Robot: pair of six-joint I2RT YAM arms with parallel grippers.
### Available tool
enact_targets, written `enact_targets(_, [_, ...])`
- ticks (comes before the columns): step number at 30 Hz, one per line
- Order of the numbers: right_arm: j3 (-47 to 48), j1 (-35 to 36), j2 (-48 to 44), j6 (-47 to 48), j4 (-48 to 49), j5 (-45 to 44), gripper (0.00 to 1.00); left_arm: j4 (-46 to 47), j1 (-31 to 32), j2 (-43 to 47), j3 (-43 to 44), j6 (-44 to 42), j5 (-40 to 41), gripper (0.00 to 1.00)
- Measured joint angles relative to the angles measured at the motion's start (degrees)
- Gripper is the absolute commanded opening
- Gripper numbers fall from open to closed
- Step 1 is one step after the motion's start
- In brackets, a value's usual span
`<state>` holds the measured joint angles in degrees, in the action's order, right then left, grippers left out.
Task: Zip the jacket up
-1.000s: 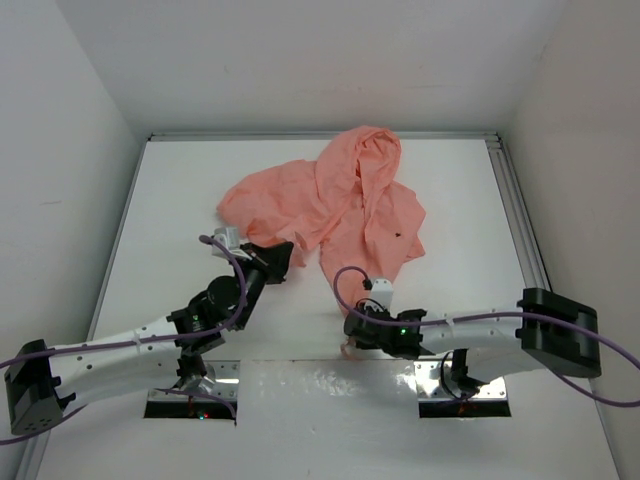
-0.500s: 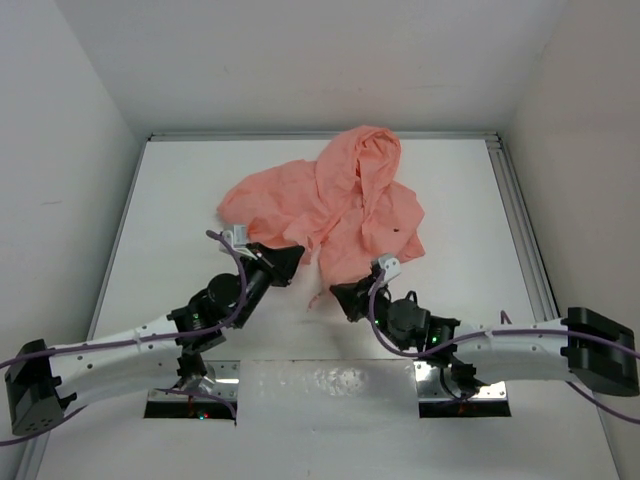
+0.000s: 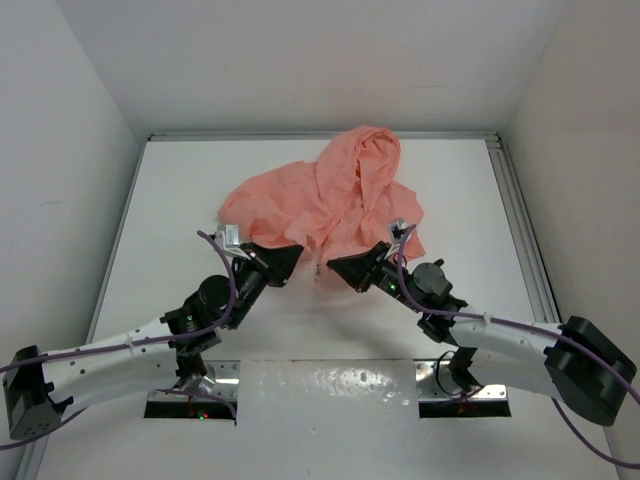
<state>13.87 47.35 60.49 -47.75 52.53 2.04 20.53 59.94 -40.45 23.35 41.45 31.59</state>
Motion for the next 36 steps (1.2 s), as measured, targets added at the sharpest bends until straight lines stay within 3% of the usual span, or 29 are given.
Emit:
enact_targets(9, [0.5, 0.0, 0.2, -3.1, 3.0, 7.4, 0.00, -0.1, 0.0, -0.8, 0.0, 0.7, -0.8, 0.00])
enact_targets(36, [0.4, 0.0, -2.2, 1.5, 5.2, 8.0, 0.00, 0.6, 0.0, -1.7, 0.0, 2.6, -3.8, 0.00])
